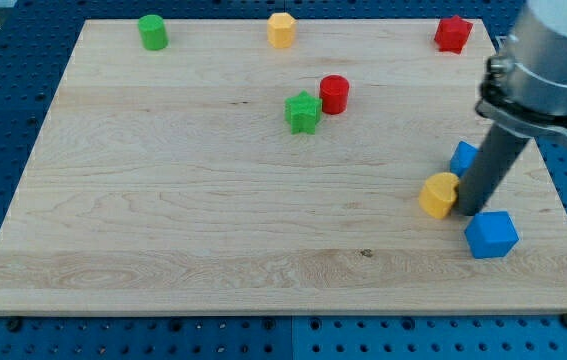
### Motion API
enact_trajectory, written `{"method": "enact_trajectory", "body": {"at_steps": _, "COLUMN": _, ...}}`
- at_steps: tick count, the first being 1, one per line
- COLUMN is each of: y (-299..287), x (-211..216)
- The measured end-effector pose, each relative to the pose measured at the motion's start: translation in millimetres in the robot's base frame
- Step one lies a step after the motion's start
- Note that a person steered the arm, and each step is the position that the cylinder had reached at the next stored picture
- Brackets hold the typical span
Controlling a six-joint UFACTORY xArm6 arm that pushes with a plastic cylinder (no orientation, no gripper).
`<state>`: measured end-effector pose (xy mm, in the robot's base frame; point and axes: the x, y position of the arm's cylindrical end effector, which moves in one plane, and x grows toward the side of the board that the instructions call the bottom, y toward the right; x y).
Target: Move the yellow heart to the center of the board
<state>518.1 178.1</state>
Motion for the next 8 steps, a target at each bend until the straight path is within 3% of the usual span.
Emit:
{"method": "enact_trajectory", "body": {"at_steps": 4, "y": -144.8, "x": -16.6}}
{"method": "enact_trajectory", "body": {"at_steps": 5, "y": -152.2, "x": -39.0}}
{"method": "enact_trajectory", "body": {"at_steps": 8, "y": -111.9, "x": -34.7}}
